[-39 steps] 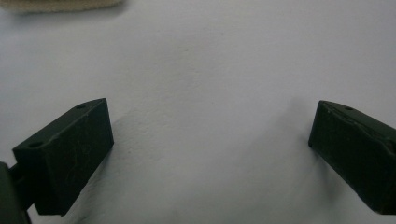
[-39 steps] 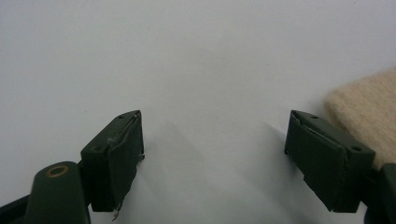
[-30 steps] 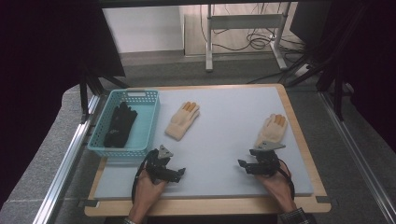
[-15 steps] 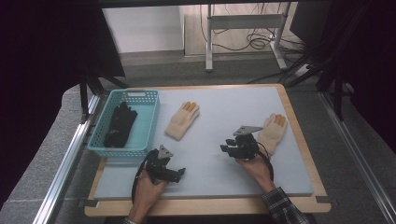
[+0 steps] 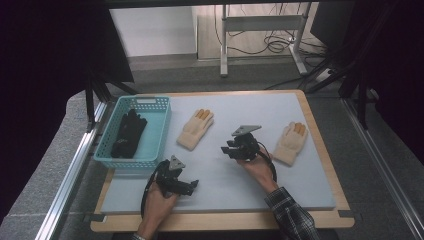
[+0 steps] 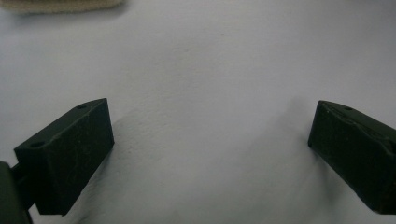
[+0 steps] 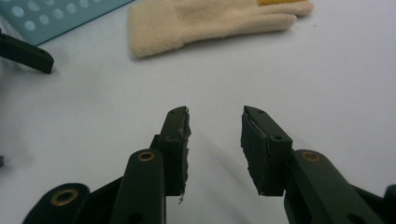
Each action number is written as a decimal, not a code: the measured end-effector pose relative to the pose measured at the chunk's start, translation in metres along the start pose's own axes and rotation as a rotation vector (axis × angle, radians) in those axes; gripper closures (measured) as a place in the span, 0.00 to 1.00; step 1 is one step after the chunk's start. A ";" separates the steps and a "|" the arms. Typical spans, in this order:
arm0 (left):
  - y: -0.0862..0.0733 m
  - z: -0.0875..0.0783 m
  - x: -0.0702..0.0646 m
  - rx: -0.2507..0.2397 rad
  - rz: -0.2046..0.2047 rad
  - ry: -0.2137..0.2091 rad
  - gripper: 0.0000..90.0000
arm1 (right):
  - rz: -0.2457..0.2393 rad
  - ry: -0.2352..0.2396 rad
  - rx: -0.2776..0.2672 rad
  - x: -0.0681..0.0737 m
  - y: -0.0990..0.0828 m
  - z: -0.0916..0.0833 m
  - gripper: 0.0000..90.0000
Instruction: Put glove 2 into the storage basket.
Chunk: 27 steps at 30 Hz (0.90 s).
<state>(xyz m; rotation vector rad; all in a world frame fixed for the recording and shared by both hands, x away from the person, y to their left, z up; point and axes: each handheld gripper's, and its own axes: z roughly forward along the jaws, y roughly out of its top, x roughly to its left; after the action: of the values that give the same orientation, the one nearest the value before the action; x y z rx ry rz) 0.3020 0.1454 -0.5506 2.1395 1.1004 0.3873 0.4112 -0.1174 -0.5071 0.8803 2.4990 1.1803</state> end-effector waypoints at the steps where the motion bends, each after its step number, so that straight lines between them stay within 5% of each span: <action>1: 0.000 0.000 0.000 0.000 0.000 0.000 0.01 | 0.000 0.000 0.000 0.000 0.000 0.000 0.67; 27: 0.000 0.000 0.001 0.005 0.007 0.000 0.01 | -0.005 -0.040 -0.018 0.000 0.057 0.076 0.64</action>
<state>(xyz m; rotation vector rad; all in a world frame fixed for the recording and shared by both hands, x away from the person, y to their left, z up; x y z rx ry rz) 0.3022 0.1460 -0.5503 2.1484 1.0948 0.3886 0.4690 -0.0424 -0.5129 0.8841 2.4544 1.1702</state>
